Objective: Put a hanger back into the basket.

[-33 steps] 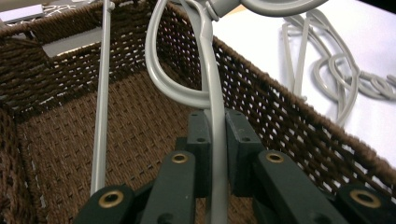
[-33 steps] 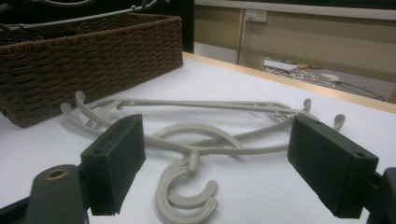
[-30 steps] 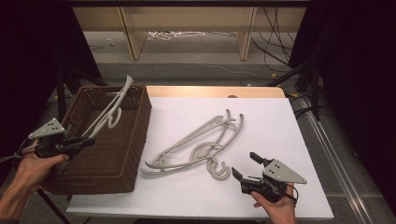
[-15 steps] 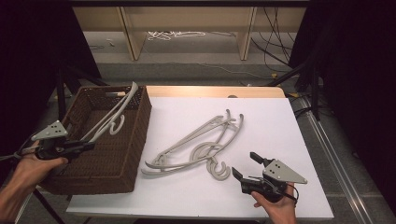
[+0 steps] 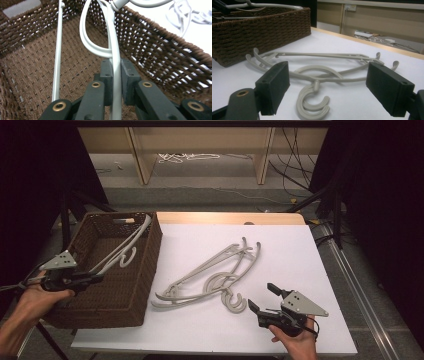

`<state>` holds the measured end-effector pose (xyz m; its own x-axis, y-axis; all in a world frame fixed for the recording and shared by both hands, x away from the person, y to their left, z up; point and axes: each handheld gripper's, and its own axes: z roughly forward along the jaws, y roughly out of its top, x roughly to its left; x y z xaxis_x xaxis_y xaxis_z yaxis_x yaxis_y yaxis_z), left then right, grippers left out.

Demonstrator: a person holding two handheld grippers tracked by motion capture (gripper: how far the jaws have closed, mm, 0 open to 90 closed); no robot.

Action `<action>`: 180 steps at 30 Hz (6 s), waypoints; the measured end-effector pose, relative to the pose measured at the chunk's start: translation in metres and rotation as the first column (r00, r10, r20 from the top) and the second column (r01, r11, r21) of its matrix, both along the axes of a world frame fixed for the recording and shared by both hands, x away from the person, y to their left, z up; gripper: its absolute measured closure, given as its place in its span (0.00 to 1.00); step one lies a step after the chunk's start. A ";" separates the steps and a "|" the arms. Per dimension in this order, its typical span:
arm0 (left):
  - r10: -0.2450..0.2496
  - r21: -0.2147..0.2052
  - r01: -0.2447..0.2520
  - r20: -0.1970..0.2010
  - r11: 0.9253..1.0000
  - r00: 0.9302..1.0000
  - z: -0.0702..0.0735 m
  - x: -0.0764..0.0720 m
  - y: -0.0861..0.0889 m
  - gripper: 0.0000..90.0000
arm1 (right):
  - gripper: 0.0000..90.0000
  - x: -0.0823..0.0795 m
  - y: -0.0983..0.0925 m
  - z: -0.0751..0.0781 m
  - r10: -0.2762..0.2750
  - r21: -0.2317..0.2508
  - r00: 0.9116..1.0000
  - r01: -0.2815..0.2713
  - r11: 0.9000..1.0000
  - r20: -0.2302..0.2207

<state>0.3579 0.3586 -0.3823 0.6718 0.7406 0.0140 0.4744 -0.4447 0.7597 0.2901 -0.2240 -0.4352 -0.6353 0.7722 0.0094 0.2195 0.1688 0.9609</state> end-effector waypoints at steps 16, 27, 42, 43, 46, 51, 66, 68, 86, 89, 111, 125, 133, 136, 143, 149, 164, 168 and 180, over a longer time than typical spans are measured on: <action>0.021 0.110 -0.005 -0.150 0.994 0.989 -0.008 0.015 -0.005 0.90 | 0.22 0.001 0.001 -0.001 -0.001 -0.002 1.000 0.001 1.000 -0.003; 0.040 0.178 0.009 -0.271 0.984 0.962 -0.013 0.027 -0.015 0.87 | 0.22 0.000 0.001 0.000 0.006 -0.002 1.000 -0.006 1.000 0.000; 0.141 0.073 -0.136 -0.068 0.988 0.988 0.029 0.010 -0.039 0.44 | 0.22 0.001 0.000 0.000 -0.006 -0.003 1.000 0.006 1.000 0.002; 0.135 0.058 -0.132 -0.048 0.989 0.990 0.033 0.007 -0.045 0.43 | 0.22 0.000 0.000 0.000 -0.004 -0.002 1.000 0.004 1.000 0.001; 0.133 -0.018 -0.132 0.018 0.991 0.991 0.043 -0.001 -0.067 0.41 | 0.22 0.000 0.000 0.000 -0.002 -0.002 1.000 0.002 1.000 0.002; 0.078 -0.060 -0.075 0.059 0.995 0.995 0.049 -0.013 -0.104 0.37 | 0.22 0.000 0.001 0.000 0.003 0.016 1.000 -0.003 1.000 0.007; -0.067 -0.165 0.085 0.115 0.983 0.991 0.030 -0.032 -0.198 0.25 | 0.21 -0.001 -0.001 0.003 -0.009 0.012 1.000 0.008 1.000 0.012; -0.057 -0.179 0.080 0.131 0.981 0.990 0.026 -0.031 -0.205 0.24 | 0.21 -0.001 -0.001 0.003 -0.007 0.013 1.000 0.007 1.000 0.009; -0.046 -0.242 0.094 0.198 0.966 0.979 -0.022 -0.025 -0.233 0.20 | 0.21 0.000 -0.002 0.003 -0.007 0.013 1.000 0.006 1.000 0.028; -0.030 -0.250 0.087 0.224 0.964 0.974 -0.029 -0.026 -0.235 0.19 | 0.21 0.000 -0.006 0.004 -0.008 0.020 1.000 0.007 1.000 0.028; -0.105 -0.083 0.119 0.147 0.989 0.984 -0.069 -0.023 -0.261 0.19 | 0.20 -0.001 -0.007 0.005 -0.008 0.028 0.999 0.007 1.000 0.033; -0.195 0.056 0.192 0.057 0.980 0.979 -0.074 0.002 -0.285 0.21 | 0.20 0.000 -0.007 0.003 -0.007 0.027 1.000 0.007 1.000 0.013; -0.223 0.175 0.220 0.001 0.960 0.975 -0.078 0.012 -0.299 0.26 | 0.20 -0.003 -0.007 0.004 -0.004 0.017 1.000 0.004 1.000 -0.004; -0.237 0.209 0.237 -0.024 0.949 0.971 -0.082 0.015 -0.304 0.33 | 0.20 -0.002 -0.006 0.004 0.000 0.020 1.000 0.000 1.000 0.008; -0.259 0.260 0.268 -0.067 0.928 0.963 -0.086 0.024 -0.310 0.47 | 0.20 -0.003 -0.005 0.005 0.001 0.021 1.000 -0.002 1.000 0.014; -0.257 0.272 0.273 -0.096 0.923 0.962 -0.089 0.031 -0.313 0.64 | 0.20 -0.003 -0.003 0.005 0.007 0.034 1.000 -0.008 0.999 0.018; -0.269 0.267 0.286 -0.100 0.920 0.958 -0.084 0.038 -0.308 0.88 | 0.21 -0.004 -0.005 0.006 0.006 0.020 1.000 -0.006 1.000 0.015; -0.269 0.238 0.279 -0.075 0.930 0.960 -0.077 0.037 -0.305 0.89 | 0.21 -0.004 -0.006 0.006 0.009 0.029 1.000 -0.009 1.000 0.011; -0.240 0.104 0.241 -0.021 0.965 0.971 -0.054 0.037 -0.295 0.91 | 0.21 -0.004 -0.005 0.006 0.004 0.029 1.000 -0.005 1.000 0.014</action>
<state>0.3949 0.0634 -0.4360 0.8302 0.5523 0.0766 0.3502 -0.6234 0.6991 0.2865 -0.2293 -0.4297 -0.6390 0.7689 0.0228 0.2052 0.1418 0.9684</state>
